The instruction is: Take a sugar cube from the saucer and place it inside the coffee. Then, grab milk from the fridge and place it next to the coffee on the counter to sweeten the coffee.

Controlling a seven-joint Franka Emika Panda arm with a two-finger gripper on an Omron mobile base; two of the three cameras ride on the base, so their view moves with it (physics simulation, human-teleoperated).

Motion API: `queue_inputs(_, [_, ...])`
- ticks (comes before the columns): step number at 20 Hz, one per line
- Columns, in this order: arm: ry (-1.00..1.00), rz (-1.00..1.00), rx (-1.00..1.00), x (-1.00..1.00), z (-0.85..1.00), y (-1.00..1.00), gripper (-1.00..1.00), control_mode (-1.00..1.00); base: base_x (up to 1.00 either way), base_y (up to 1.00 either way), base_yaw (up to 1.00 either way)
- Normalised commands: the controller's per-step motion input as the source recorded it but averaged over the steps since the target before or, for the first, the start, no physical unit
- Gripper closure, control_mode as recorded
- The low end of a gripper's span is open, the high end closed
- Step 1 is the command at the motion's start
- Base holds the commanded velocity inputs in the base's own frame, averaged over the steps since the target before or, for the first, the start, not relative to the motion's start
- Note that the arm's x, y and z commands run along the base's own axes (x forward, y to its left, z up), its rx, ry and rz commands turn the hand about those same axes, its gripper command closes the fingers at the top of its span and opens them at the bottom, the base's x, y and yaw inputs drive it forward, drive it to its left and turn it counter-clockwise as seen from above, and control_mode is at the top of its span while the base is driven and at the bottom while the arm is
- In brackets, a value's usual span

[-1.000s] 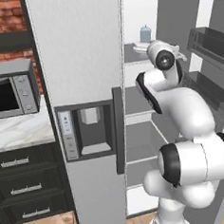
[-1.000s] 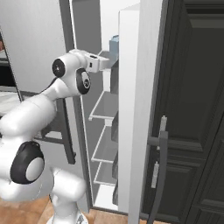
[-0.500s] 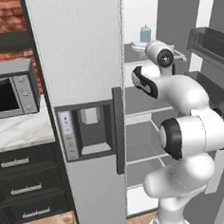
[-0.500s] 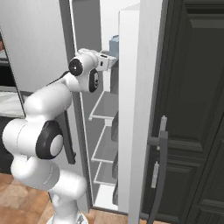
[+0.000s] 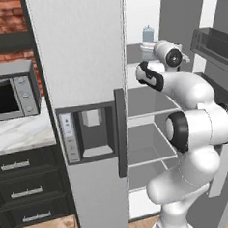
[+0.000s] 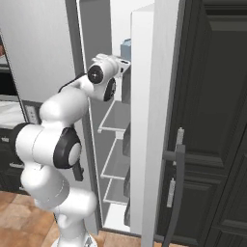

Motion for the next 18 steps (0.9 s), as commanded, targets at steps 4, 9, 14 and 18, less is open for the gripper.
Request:
queue_inputs(4, [0.05, 0.0, 0.0, 0.29, 0.0, 0.0, -1.0, -1.0, 0.0, 0.0, 0.0])
queue_inputs(9, [0.07, 0.0, 0.0, 0.33, -0.01, 0.01, -1.0, -1.0, 0.0, 0.0, 0.0])
queue_inputs(14, [0.06, 0.0, -0.03, 0.24, 0.0, 0.26, -1.0, -1.0, 0.0, 0.0, 0.0])
queue_inputs(18, [0.02, 0.0, -0.03, 0.08, 0.0, 0.25, -1.0, -1.0, 0.0, 0.0, 0.0])
